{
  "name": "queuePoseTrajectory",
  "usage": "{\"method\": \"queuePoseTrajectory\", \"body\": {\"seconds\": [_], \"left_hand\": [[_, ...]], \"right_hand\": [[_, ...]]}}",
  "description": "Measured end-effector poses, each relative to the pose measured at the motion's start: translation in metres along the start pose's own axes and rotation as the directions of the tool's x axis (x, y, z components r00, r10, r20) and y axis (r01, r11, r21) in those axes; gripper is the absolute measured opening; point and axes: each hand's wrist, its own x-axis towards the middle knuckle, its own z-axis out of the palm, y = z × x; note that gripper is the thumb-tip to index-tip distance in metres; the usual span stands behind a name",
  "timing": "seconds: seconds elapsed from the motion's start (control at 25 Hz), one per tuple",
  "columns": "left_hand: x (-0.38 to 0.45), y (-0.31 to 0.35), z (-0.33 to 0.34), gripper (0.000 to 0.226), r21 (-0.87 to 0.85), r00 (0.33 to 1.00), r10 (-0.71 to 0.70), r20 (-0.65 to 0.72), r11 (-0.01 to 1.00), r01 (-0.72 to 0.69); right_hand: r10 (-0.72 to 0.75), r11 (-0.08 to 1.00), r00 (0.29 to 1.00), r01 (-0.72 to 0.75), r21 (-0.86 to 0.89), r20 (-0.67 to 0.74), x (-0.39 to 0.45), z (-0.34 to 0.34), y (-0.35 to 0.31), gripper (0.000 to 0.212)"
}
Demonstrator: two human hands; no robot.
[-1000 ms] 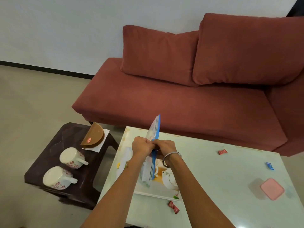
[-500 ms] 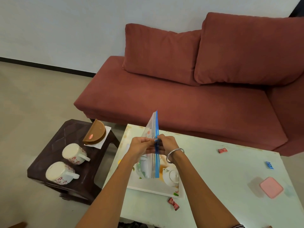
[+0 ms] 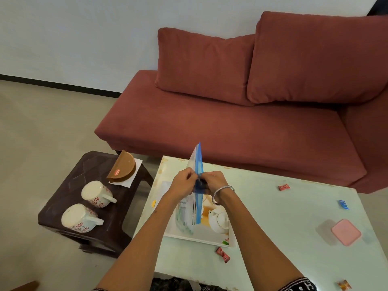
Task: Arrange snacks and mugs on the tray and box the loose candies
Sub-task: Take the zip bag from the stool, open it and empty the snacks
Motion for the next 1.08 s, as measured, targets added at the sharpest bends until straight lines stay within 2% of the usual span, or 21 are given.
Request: {"method": "queuePoseTrajectory", "body": {"seconds": [0.08,0.12,0.16,0.24,0.36,0.52,0.6,0.72,0.8,0.84,0.92,1.08], "left_hand": [[-0.001,0.0,0.003,0.019,-0.06,0.999,-0.026,-0.045,0.998,0.024],[-0.001,0.0,0.005,0.019,-0.058,0.996,-0.045,-0.078,0.998,0.04],[-0.002,0.0,0.008,0.019,-0.035,0.992,-0.061,-0.109,0.998,0.057],[-0.002,0.002,0.011,0.026,0.032,0.989,-0.06,-0.136,0.997,0.065],[0.002,0.007,0.01,0.034,0.08,0.997,-0.026,-0.078,0.996,0.033],[0.0,0.018,0.008,0.042,-0.012,0.995,-0.063,-0.071,0.998,0.063],[0.0,0.02,0.009,0.037,0.029,0.998,-0.017,-0.062,0.999,0.019],[-0.001,0.019,0.006,0.029,0.084,0.992,0.044,-0.115,0.996,-0.035],[-0.001,0.015,0.004,0.028,0.041,0.986,0.001,-0.167,0.999,0.006],[-0.002,0.014,0.005,0.028,0.015,0.984,-0.051,-0.168,0.998,0.054],[-0.005,0.016,0.007,0.039,0.026,0.981,-0.133,-0.139,0.99,0.138],[-0.006,0.02,0.01,0.034,0.177,0.983,-0.048,-0.178,0.981,0.08]], "right_hand": [[0.006,1.0,1.0,-0.005,0.009,-0.021,-0.002,0.001,-0.001,0.01],[-0.022,0.999,0.999,0.019,-0.049,-0.045,-0.002,0.003,-0.001,0.011],[-0.091,0.983,0.993,0.077,-0.166,-0.074,-0.003,0.004,-0.002,0.014],[-0.247,0.884,0.966,0.19,-0.428,-0.082,-0.007,0.007,-0.004,0.024],[-0.404,0.768,0.909,0.274,-0.579,-0.106,-0.015,0.012,-0.005,0.027],[-0.483,0.77,0.855,0.312,-0.556,-0.19,-0.017,0.018,-0.004,0.025],[-0.477,0.797,0.844,0.298,-0.525,-0.244,-0.017,0.019,-0.001,0.024],[-0.387,0.848,0.906,0.276,-0.453,-0.173,-0.015,0.015,0.0,0.022],[-0.297,0.891,0.952,0.252,-0.376,-0.066,-0.017,0.013,-0.004,0.028],[-0.298,0.886,0.953,0.258,-0.384,-0.046,-0.018,0.012,-0.006,0.028],[-0.355,0.842,0.931,0.28,-0.461,-0.083,-0.02,0.013,-0.008,0.022],[-0.365,0.847,0.914,0.246,-0.471,-0.179,-0.022,0.016,-0.006,0.02]]}}
